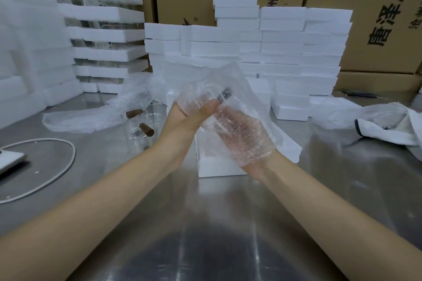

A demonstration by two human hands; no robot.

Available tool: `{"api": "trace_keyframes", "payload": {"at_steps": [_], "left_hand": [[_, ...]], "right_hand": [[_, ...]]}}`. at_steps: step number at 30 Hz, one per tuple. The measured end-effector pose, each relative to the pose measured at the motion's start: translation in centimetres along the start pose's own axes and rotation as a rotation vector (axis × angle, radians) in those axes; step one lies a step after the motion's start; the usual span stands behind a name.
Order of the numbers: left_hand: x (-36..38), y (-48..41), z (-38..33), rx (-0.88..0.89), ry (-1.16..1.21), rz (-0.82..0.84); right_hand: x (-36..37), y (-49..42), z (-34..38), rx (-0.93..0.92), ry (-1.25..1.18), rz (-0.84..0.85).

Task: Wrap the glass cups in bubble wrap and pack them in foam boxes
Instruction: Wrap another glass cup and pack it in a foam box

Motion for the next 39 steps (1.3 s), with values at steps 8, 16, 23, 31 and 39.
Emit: {"api": "trace_keyframes", "payload": {"at_steps": [8, 16, 23, 31, 39], "left_hand": [[0.1, 0.3, 0.1, -0.016, -0.454, 0.148], [0.0, 0.1, 0.3, 0.152, -0.401, -0.057], [-1.5, -0.4, 0.4, 0.166, -0.358, -0.384], [-2.9, -0.8, -2.2, -0.188, 0.152, -0.385], [-0.1, 1.8, -3.5, -0.353, -0.298, 0.054]], "right_hand": [[-0.6, -0.1, -0.2, -0.015, -0.1, 0.096], [-0.2, 0.1, -1.5, 0.07, 0.053, -0.033], [0.3, 0.3, -0.1, -0.023, 0.129, 0.36], [-2.9, -0.4, 1.7, -0.055, 0.22, -0.199], [-0.4, 0.6, 1.9, 0.143, 0.169, 0.211]]}}
Point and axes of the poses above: each hand's wrist, its own y-axis away from the middle knuckle, its own x-axis out of the palm, z = x × y, the point moved 2 cm from there along -y, towards the middle knuckle, and after that the axes turned 5 degrees about y, right-handed, at the moved point
